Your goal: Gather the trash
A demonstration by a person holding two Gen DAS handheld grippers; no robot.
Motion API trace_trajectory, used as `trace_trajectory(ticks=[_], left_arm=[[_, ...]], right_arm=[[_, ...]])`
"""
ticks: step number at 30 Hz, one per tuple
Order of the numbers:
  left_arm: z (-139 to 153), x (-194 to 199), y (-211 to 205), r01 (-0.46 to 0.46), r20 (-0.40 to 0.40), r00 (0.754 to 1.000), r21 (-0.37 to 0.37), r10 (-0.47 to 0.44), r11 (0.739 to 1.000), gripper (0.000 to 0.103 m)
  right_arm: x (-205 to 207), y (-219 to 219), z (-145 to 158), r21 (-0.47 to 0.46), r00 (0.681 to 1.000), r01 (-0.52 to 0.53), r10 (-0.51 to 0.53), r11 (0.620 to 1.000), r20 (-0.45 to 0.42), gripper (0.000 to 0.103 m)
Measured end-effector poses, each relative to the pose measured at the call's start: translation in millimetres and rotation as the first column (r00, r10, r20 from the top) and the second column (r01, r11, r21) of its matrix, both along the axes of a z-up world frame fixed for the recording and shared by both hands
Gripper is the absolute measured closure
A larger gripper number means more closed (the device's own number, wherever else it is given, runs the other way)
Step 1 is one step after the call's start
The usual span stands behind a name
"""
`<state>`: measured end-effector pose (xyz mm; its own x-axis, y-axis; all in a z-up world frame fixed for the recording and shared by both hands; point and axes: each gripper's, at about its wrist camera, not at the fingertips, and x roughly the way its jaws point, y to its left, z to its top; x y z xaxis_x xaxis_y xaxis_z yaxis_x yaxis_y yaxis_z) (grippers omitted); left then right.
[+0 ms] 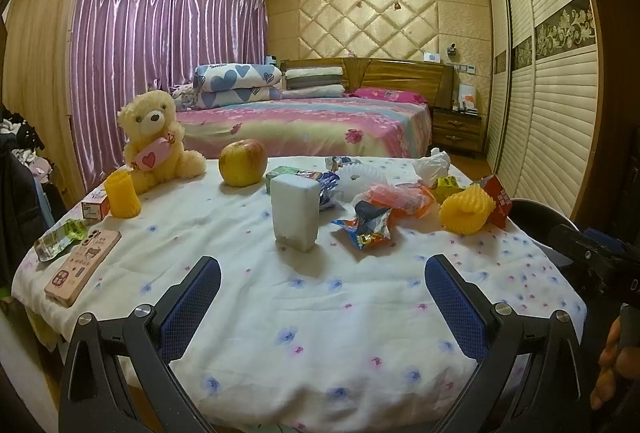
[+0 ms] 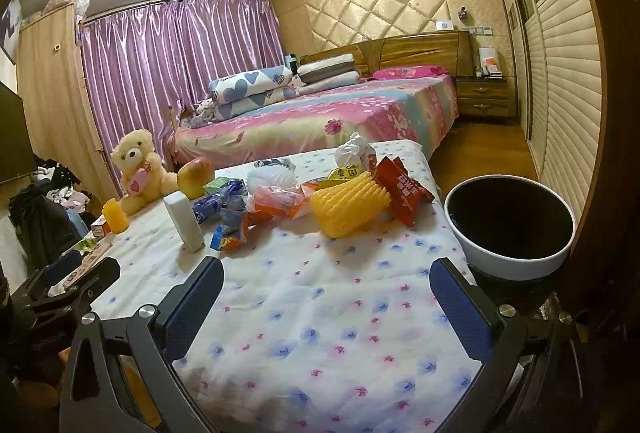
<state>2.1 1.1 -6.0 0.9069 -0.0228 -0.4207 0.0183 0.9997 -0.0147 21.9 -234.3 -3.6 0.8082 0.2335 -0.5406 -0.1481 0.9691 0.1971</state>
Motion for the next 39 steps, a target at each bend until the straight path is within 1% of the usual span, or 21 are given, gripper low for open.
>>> trace_trajectory(ticks=[39], left_arm=[[-0.7,1.1,2.0,-0.004,-0.002,1.0,-0.005,0.004,1.0,0.001]], right_arm=[[2.3,6.6,0.1,0.006,1.0,-0.024,0.024,1.0,-0.016,0.0]])
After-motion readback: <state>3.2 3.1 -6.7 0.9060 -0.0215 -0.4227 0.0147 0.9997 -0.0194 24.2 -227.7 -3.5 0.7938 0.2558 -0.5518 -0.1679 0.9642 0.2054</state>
